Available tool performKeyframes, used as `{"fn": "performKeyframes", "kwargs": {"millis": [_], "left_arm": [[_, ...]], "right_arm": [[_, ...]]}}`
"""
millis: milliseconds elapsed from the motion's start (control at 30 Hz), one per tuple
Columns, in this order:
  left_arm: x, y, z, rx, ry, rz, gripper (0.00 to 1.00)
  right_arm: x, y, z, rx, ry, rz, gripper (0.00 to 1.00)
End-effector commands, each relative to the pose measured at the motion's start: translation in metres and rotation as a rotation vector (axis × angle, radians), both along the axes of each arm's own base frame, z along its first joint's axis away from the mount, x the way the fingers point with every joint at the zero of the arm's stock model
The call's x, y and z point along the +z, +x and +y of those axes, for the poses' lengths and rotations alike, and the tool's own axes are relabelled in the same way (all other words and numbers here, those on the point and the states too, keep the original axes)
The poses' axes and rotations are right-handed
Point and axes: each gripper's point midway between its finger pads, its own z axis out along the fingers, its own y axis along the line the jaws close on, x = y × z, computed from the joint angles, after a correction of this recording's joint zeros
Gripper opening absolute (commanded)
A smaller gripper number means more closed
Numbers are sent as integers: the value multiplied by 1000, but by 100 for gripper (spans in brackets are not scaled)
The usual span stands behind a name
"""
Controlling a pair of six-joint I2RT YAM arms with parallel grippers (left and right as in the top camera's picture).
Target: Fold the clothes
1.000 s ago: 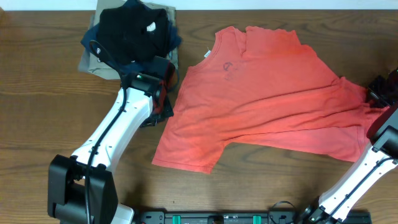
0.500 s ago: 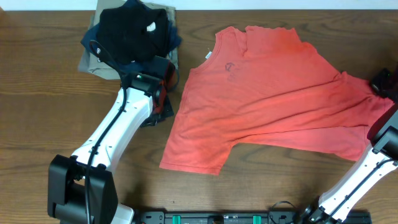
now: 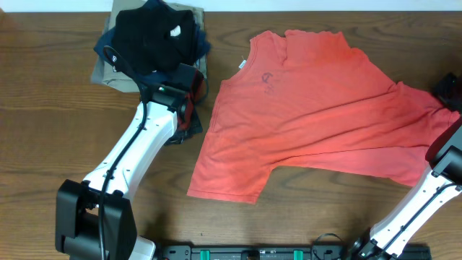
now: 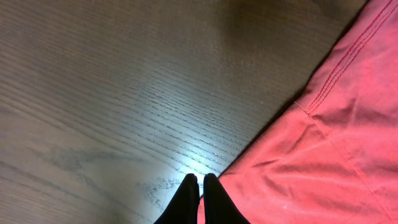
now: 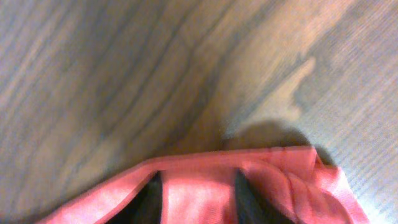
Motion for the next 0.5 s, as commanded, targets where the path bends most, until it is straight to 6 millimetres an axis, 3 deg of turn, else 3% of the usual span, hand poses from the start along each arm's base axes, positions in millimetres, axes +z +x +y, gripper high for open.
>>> {"fn": "performKeyframes", "kwargs": {"millis": [0,100,200,267,300,467], "left_arm": [[-2,-1,4,-13,27,6,8],[-2,-1,4,-13,27,5,8],[-2,-1,3,-14,23,8,52],[-3,-3,-1,-17,0,17,75],[-3,-4,-3,-18,-13,22,82],[-4,-5,-6,-23,-27,31,86]], "right_arm": [[41,14,-10,-11,-40,-48,54],[80,14,-9,-36,-33,-66,65],[118,11,-5,-62,-34,-87,66],[139,7,0,-74,-35,-98,66],[151,5,4,-73,-36,-102,66],[200,-15,38,-109,-6,-107,68]]}}
